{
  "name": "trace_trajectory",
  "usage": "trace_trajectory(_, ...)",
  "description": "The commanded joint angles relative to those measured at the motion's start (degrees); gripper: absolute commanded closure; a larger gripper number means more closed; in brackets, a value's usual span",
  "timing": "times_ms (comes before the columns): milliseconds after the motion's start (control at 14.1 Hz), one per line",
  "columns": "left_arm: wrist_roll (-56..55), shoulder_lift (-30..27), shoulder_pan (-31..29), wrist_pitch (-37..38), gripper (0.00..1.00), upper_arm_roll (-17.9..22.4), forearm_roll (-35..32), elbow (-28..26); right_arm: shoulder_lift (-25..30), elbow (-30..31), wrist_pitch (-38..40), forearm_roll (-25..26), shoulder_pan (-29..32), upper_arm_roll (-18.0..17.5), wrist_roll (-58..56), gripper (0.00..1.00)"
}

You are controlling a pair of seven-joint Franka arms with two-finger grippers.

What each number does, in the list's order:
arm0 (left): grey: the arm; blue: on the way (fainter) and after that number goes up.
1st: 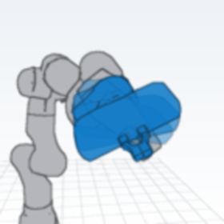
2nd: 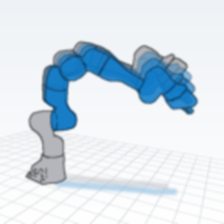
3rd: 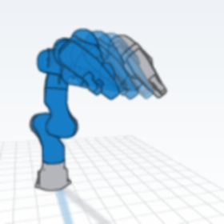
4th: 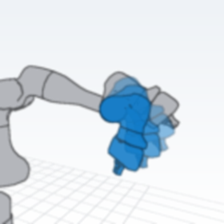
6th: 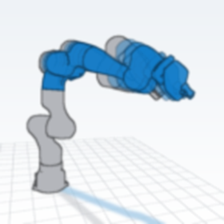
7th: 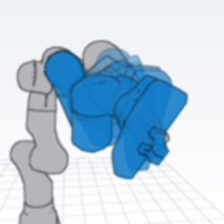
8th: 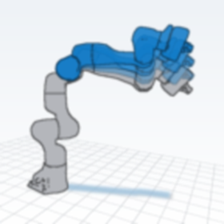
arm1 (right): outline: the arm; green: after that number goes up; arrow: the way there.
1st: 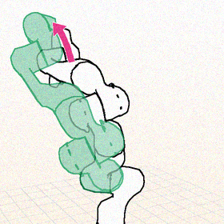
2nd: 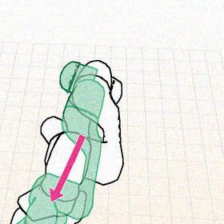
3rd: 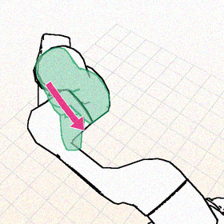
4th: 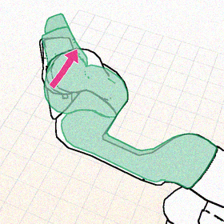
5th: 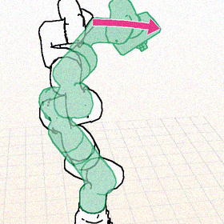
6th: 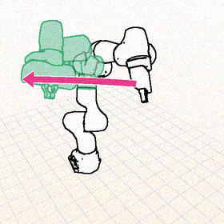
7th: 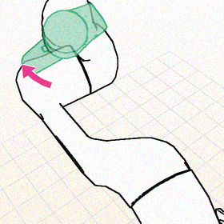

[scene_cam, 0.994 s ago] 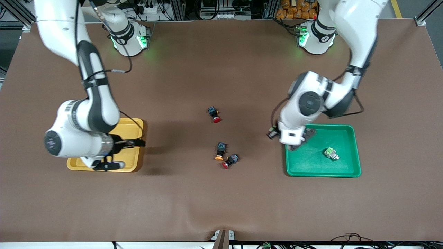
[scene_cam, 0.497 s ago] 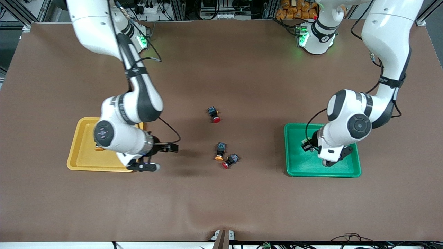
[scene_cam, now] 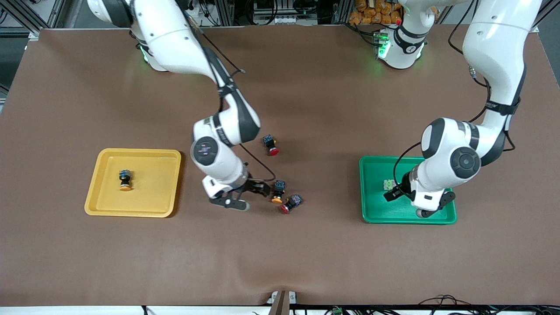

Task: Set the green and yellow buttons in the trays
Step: 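Carry the green button to the green tray while the right gripper releases yellow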

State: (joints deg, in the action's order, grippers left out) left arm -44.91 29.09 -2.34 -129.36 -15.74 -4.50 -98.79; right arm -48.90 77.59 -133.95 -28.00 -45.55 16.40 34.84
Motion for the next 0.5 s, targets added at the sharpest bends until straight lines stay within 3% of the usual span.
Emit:
trace_trajectory(0, 0.0, -6.9, -0.8, 8.7, 0.0, -0.3, -1.2, 4.4, -7.2, -8.3, -1.0, -0.7, -2.1, 0.8, 6.7, 0.0)
trace_trajectory(142, 3.3, -9.4, -0.8, 17.9, 0.0, -0.7, -1.2, 9.9, -8.0, -8.3, -3.9, -0.8, -2.4, 0.7, 7.2, 0.0)
trace_trajectory(284, 10.8, -14.6, -0.9, 22.0, 0.0, -0.3, -0.3, 11.1, -8.6, -8.4, -4.8, -0.7, -3.1, 0.0, 7.3, 0.0)
trace_trajectory(355, 12.6, -17.0, -1.6, 24.8, 0.0, -0.3, -0.3, 11.2, -9.1, -8.3, -5.0, -0.7, -3.3, -0.1, 7.3, 0.05)
trace_trajectory(426, 13.0, -19.3, -2.4, 27.6, 0.0, -0.8, -0.3, 11.4, -9.4, -8.3, -5.0, -0.6, -3.8, -0.1, 7.3, 0.3)
